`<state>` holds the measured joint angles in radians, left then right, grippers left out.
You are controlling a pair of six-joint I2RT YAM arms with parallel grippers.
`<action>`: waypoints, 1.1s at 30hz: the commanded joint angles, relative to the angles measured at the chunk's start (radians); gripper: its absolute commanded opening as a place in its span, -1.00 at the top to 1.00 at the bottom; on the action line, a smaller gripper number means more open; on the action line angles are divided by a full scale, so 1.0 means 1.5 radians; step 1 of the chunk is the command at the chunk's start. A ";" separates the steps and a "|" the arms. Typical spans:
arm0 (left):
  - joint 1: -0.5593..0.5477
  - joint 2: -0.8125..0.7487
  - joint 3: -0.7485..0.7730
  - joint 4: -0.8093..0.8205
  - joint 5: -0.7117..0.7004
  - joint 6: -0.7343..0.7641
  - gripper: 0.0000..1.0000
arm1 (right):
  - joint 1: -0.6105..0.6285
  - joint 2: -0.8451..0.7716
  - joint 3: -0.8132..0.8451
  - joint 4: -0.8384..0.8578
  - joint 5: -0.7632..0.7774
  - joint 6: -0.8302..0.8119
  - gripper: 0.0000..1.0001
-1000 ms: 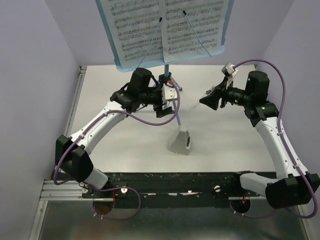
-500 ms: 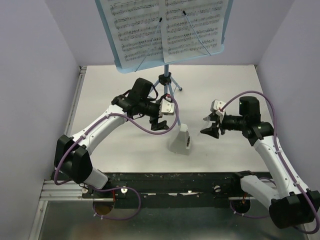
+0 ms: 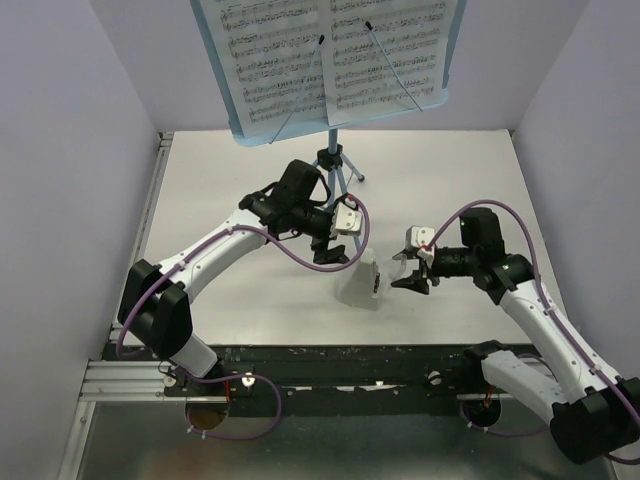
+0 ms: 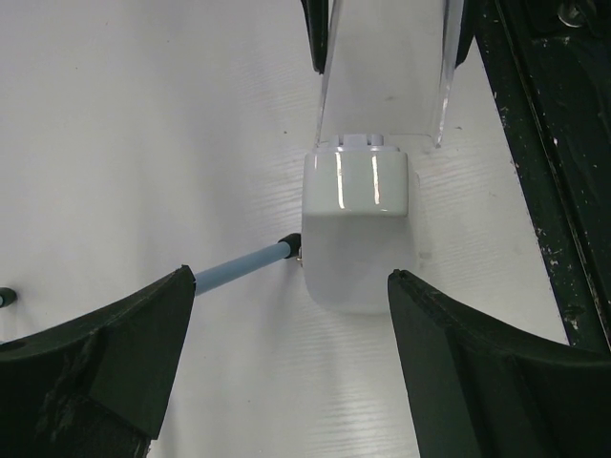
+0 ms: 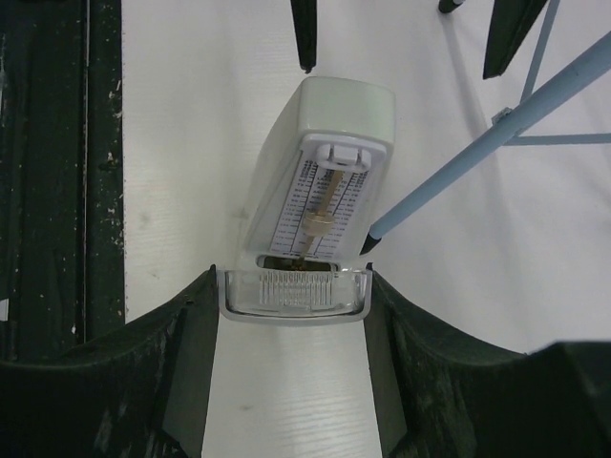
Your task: Pack up the instrument practice props
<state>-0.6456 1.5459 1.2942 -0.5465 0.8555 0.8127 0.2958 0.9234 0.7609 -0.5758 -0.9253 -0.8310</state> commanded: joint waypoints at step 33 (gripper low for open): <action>0.001 -0.023 -0.025 0.067 -0.025 -0.057 -0.82 | 0.118 0.085 -0.018 0.108 0.163 0.081 0.99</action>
<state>-0.6453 1.5391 1.2667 -0.4622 0.8200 0.7315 0.4576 1.0412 0.7441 -0.4366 -0.7280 -0.7216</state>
